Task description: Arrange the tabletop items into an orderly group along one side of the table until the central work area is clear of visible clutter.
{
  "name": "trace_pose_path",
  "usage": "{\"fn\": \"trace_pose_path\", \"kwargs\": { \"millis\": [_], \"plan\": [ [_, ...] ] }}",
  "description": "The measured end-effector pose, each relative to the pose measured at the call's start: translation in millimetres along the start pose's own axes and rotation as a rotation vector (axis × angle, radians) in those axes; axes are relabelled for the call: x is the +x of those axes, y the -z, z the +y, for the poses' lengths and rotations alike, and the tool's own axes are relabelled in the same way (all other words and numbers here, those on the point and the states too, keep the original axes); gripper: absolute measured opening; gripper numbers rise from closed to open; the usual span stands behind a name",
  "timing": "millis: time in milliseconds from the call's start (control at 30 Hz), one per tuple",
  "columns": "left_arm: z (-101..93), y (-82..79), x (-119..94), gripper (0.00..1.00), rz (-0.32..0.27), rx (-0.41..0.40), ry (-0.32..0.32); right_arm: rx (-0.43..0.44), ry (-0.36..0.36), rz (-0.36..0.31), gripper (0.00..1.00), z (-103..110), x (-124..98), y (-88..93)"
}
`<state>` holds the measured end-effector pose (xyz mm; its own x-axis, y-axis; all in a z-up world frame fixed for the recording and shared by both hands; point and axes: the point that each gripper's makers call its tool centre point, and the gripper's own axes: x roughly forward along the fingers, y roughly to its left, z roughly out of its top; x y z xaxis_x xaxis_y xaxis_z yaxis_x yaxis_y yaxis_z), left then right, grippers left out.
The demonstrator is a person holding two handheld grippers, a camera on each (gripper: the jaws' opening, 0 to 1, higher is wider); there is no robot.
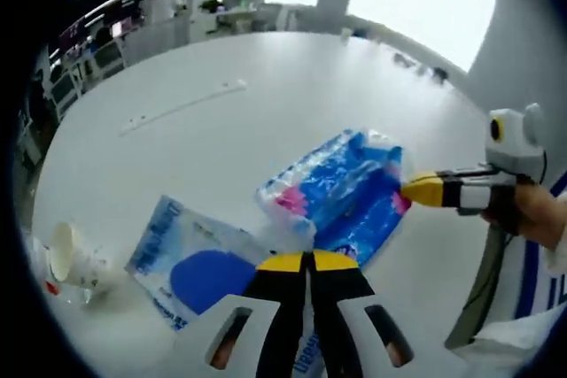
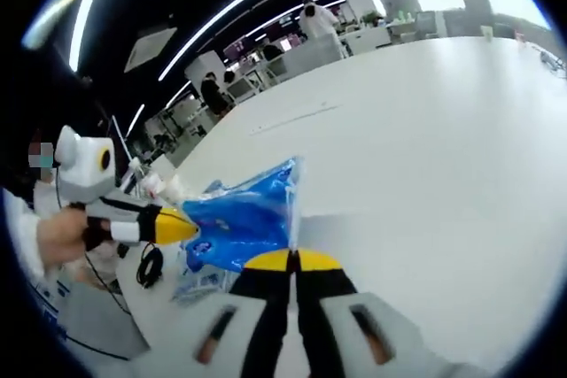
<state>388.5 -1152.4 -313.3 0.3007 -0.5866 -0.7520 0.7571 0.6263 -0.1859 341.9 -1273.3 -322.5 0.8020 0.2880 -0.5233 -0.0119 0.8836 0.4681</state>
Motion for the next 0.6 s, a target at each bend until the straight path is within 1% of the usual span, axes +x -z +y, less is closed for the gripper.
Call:
{"fn": "trace_pose_path", "kwargs": {
  "millis": [167,333,467,567,600],
  "plan": [
    [-6.7,-5.9,20,0.00,0.012,0.021,0.018,-0.006,0.027,-0.013,0.00,-18,0,-7.6],
    [-11.7,-18.9,40,0.00,0.007,0.023,0.032,-0.004,0.062,-0.013,0.00,-36,1,-13.7],
    [-10.1,-28.1,48,0.00,-0.001,0.028,0.028,-0.002,0.073,-0.021,0.00,-46,6,-20.6],
    [-6.9,-34.2,55,0.00,0.000,0.030,0.029,-0.020,0.085,-0.023,0.00,-52,14,-26.7],
    [-5.7,-35.9,57,0.00,0.000,0.030,0.030,-0.040,0.093,-0.029,0.00,-56,18,-29.8]
  ]
}}
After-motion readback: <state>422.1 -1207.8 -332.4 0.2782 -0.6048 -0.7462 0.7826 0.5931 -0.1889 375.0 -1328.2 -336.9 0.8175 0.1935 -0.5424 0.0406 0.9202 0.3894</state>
